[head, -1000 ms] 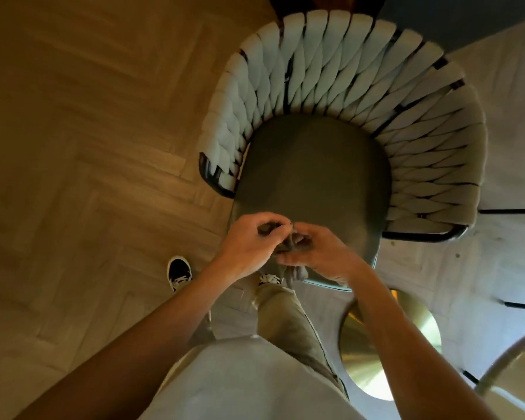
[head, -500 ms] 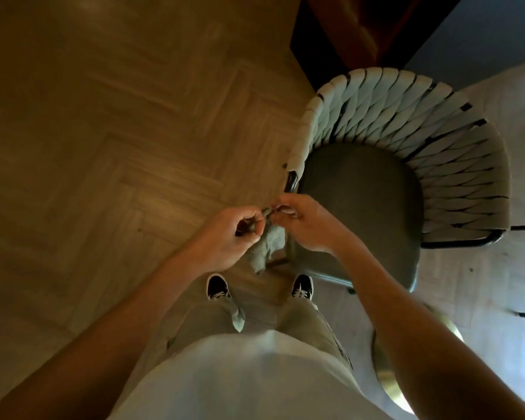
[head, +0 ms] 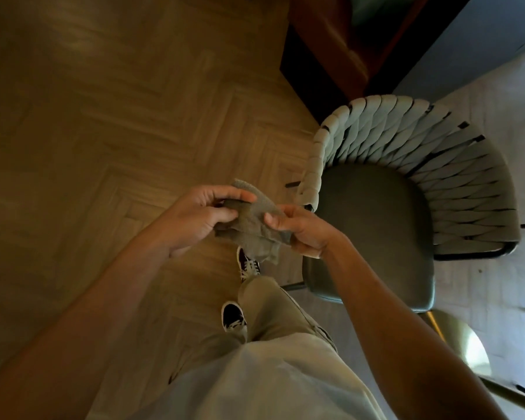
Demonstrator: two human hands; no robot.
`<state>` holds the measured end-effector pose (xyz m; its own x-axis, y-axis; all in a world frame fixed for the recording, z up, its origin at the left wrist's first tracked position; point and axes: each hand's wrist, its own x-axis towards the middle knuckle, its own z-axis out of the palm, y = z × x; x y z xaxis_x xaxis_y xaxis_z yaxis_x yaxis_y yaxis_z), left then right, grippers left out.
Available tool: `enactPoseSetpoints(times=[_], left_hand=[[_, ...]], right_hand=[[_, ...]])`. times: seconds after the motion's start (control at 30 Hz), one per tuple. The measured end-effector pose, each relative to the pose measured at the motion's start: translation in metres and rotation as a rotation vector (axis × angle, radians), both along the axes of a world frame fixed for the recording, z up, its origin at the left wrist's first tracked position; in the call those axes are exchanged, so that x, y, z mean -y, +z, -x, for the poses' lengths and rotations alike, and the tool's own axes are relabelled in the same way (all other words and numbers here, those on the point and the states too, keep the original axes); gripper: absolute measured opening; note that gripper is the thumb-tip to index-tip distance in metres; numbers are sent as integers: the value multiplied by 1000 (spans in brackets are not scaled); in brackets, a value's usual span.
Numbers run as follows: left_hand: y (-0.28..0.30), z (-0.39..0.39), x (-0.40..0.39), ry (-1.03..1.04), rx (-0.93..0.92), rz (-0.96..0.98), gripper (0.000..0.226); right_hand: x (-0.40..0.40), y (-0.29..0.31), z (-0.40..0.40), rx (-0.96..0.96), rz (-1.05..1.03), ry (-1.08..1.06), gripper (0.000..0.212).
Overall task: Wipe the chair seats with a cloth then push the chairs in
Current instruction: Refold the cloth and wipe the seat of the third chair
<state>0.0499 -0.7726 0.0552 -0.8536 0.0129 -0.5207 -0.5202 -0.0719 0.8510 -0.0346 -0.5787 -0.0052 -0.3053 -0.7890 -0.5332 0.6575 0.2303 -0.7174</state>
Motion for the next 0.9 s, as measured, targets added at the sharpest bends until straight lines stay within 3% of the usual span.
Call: enactPoseSetpoints(times=[0.13, 0.27, 0.4, 0.67, 0.77, 0.9], left_hand=[[-9, 48, 20, -5, 8, 46, 36], [-13, 114, 28, -37, -15, 76, 34], [-11, 188, 40, -70, -26, 139, 33], [0, 330, 31, -211, -37, 125, 34], [1, 382, 19, -303, -54, 115, 35], [1, 450, 4, -392, -81, 81, 44]], right_hand=[[13, -5, 31, 172, 82, -295, 75], [27, -4, 74, 194, 133, -474, 41], [30, 1, 134, 208, 137, -579, 56], [21, 7, 248, 19, -124, -792, 48], [10, 13, 281, 3, -141, -884, 31], [-3, 22, 322, 45, -108, -1007, 35]])
